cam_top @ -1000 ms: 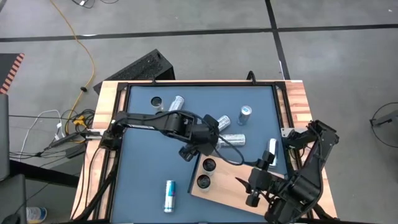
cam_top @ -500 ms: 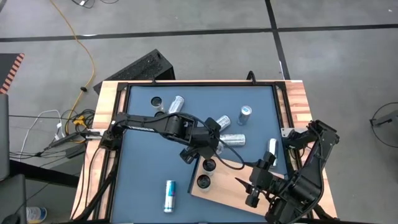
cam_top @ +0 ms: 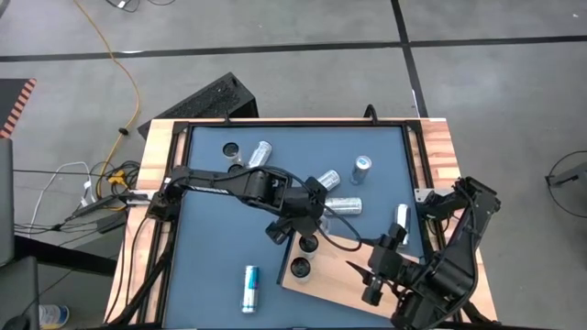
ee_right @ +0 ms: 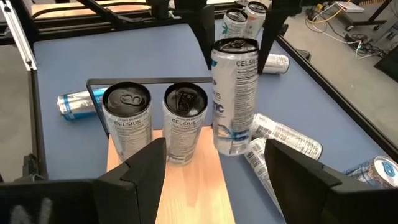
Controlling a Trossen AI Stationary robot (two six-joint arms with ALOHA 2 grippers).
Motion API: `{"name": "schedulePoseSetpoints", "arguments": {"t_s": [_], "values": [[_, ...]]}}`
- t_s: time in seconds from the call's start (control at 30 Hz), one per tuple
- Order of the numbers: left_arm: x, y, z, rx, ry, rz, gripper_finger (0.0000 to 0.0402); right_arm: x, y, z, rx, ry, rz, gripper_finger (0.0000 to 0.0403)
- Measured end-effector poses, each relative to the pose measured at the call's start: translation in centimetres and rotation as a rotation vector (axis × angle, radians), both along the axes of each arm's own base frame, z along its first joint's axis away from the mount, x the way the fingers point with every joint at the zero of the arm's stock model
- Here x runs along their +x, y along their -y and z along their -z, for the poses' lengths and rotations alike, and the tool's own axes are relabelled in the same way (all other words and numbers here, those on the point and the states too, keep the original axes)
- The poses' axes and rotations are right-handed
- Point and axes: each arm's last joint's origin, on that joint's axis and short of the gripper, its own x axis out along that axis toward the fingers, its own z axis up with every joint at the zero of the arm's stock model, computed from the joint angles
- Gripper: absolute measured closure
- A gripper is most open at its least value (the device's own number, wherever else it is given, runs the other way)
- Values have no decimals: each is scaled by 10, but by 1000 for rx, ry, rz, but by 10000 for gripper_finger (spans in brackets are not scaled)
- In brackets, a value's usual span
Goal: Place canned beverage on shelf
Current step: Put the white blue can on the shelf
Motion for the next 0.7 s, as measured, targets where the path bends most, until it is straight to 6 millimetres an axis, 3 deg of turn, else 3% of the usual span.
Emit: {"name": "schedulePoseSetpoints", "arguments": {"t_s": [0.3,0.7], "values": [[12,4,28,76,-93,-5,157,0,0,0,4,6,4,143],[18,6,39,60,-134,27,157,0,0,0,6,10,4,143]]}}
